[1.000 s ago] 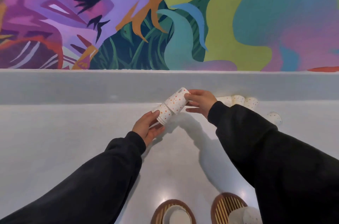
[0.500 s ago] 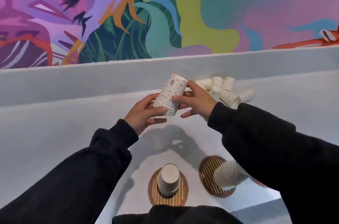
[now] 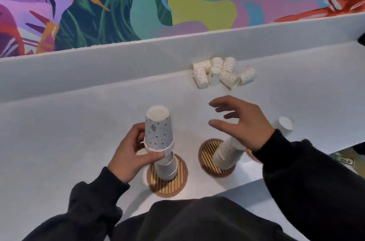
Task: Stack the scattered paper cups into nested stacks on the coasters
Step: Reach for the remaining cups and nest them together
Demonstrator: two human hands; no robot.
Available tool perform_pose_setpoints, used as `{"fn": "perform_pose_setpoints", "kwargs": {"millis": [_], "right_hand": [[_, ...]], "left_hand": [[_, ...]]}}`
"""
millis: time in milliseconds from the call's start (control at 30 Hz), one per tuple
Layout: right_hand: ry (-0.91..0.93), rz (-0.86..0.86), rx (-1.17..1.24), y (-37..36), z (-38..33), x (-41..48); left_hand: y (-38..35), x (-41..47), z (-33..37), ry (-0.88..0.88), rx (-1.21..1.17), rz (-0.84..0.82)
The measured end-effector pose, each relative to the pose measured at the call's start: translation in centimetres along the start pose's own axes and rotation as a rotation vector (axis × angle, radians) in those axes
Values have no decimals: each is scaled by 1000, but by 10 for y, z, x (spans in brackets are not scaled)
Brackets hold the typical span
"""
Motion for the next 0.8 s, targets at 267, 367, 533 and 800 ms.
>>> {"fn": "perform_pose_setpoints", "kwargs": {"millis": [267, 367, 533, 800], "right_hand": [[43, 144, -213, -3, 36, -34], [136, 133, -97, -24, 24, -43], [-5, -291, 100, -137, 41, -37], [-118, -334, 148, -189, 80, -36]], "left_hand": [[-12, -34, -34, 75, 138, 176], [-19, -44, -51, 128, 180, 197], [-35, -53, -69, 169, 210, 204], [-42, -54, -92, 251, 269, 230]]}}
Point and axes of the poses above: each hand's wrist, its own x-axis towards the middle knuckle, its own y-axis out of the back of the hand, z = x × y, the point moved 7 cm from there along x, towards the middle knuckle, and after that the axes turned 3 degrees about -y, right-handed, at the moved point
